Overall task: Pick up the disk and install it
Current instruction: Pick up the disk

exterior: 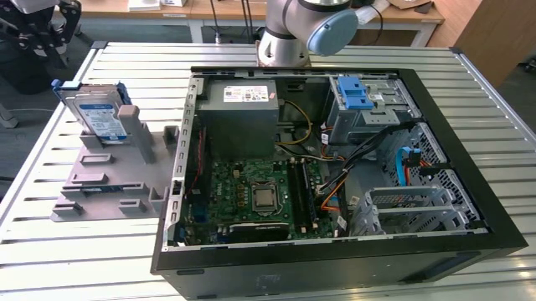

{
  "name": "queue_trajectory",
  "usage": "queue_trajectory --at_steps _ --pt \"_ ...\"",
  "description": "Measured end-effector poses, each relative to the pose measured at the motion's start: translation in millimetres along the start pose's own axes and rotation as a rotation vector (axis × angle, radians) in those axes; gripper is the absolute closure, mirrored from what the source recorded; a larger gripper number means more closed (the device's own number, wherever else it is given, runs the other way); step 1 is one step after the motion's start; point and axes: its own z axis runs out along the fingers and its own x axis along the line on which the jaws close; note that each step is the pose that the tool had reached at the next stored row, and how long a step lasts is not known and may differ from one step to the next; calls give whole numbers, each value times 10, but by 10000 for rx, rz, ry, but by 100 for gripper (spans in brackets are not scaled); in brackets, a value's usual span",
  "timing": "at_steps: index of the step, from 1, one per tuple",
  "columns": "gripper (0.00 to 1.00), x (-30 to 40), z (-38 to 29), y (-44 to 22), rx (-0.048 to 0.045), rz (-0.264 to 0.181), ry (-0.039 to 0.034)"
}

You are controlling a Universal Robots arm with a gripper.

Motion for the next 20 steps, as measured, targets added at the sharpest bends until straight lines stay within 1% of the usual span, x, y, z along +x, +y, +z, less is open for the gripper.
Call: queue_trajectory --at_steps 20 --pt "89 0 7 0 2 -3517 149"
